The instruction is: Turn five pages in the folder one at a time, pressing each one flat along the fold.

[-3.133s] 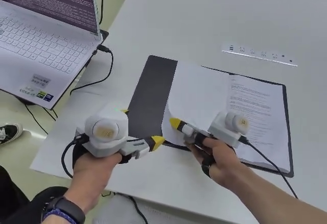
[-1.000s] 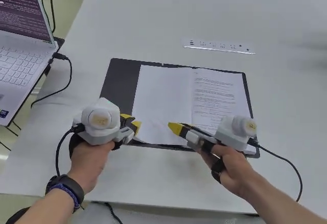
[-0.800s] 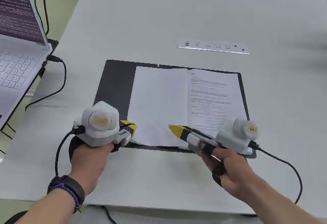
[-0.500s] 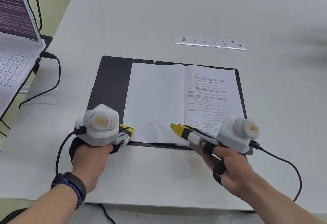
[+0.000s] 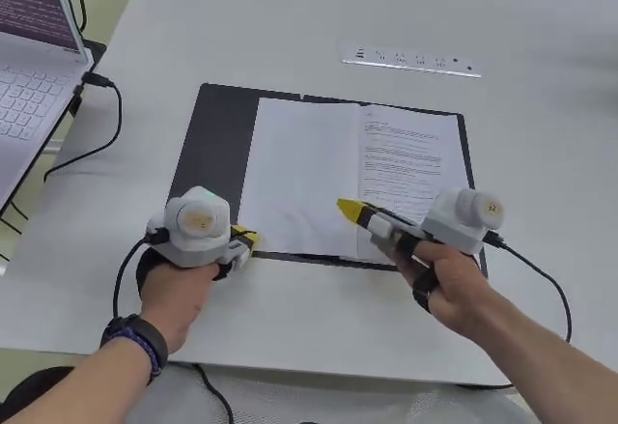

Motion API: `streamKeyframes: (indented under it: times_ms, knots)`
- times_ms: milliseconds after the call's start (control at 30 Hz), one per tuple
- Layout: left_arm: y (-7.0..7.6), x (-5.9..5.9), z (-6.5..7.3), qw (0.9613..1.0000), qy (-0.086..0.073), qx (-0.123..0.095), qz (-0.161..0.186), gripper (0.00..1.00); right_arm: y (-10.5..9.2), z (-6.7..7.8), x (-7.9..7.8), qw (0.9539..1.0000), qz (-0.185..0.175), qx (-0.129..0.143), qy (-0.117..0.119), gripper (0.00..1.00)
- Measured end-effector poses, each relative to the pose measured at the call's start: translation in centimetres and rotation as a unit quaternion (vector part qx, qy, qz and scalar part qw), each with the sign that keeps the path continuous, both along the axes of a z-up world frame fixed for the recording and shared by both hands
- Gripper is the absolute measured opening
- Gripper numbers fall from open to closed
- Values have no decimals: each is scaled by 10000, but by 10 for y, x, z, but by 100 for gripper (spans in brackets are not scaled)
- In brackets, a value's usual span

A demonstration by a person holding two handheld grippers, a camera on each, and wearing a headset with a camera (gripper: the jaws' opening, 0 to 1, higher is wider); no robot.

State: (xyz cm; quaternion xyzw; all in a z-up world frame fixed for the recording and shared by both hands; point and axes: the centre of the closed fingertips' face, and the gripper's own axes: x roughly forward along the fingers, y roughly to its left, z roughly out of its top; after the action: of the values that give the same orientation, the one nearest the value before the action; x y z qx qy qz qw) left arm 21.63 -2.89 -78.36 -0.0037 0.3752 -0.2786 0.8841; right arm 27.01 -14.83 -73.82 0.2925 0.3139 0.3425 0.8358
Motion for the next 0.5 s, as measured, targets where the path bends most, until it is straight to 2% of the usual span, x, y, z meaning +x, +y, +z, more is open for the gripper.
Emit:
streamKeyframes:
  times_ms: [367,500]
  knots:
    - [-1,0,3,10000,30,23,-56,0,-5,-1,33,9999,-51,-55,-77,14]
    - [-2,1,3,10000,15,52,-63,0,-8,-4,40,9999,-87,-105,-41,11]
